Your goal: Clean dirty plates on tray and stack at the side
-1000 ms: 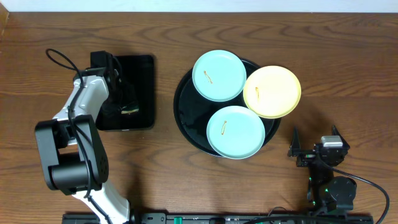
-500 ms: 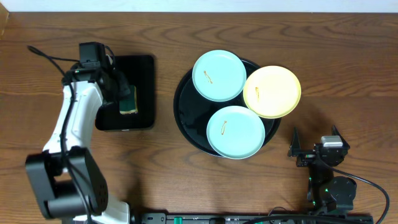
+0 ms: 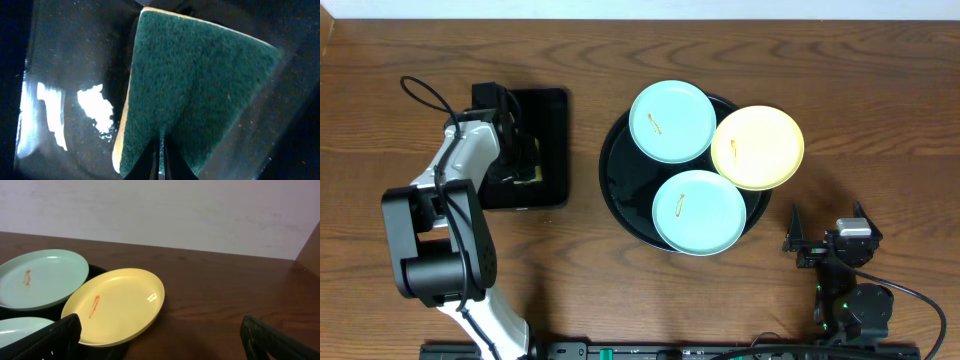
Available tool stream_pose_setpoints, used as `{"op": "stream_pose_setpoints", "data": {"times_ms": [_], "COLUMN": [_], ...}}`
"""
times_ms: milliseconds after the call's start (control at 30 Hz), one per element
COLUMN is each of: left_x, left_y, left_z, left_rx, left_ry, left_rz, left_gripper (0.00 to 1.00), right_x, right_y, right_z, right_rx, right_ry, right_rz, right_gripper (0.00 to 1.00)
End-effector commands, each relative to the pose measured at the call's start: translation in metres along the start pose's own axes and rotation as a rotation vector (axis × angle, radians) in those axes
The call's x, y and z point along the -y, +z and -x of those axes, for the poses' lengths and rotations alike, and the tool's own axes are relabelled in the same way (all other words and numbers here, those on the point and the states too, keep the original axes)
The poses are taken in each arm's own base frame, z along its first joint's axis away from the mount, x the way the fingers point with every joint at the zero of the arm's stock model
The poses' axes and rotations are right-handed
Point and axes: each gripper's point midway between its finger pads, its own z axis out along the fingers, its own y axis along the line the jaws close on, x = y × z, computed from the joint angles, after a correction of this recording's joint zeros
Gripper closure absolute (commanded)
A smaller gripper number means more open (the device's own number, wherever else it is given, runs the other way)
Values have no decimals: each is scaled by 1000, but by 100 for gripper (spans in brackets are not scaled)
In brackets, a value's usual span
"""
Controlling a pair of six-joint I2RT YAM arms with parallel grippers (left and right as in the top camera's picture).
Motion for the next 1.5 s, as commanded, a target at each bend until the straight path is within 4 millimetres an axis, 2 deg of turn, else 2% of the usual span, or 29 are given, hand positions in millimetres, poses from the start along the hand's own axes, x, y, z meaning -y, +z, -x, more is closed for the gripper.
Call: {"op": "stream_pose_setpoints", "data": {"times_ms": [0, 100, 300, 400, 533, 867, 1067, 1133, 1200, 1267, 1367, 1467], "left_x": [-9, -5, 4, 5, 3, -18, -33, -33, -32, -28, -18, -6], "left_y": [22, 7, -58, -78, -71, -15, 23, 29, 26, 14, -16, -56], "left_z": [-9, 0, 22, 22, 16, 0, -1, -3, -1, 4, 12, 20], "left_rx": [-53, -12, 143, 182, 162, 32, -10, -23, -15, 13, 72, 161], "left_ry": [6, 14, 19, 20, 20, 14, 15, 15, 16, 16, 14, 14], "left_rz": [39, 27, -18, -29, -23, 93, 176, 179, 173, 160, 108, 32], "left_gripper": [92, 92, 92, 89, 89, 89, 89, 90, 90, 90, 89, 89], "right_x": [-2, -2, -2, -2, -2, -2, -2, -2, -2, -2, -2, -2], "right_y": [0, 0, 0, 0, 0, 0, 0, 0, 0, 0, 0, 0], "right_z": [-2, -2, -2, -2, -2, -2, -2, -2, -2, -2, -2, -2], "right_rx": [-6, -6, -6, -6, -6, -6, -6, -6, -6, -6, -6, -6], "right_ry": [16, 16, 16, 16, 16, 16, 16, 16, 16, 16, 16, 16], "right_rz": [8, 8, 8, 8, 8, 8, 8, 8, 8, 8, 8, 8], "right_gripper": [1, 1, 1, 1, 1, 1, 1, 1, 1, 1, 1, 1]}}
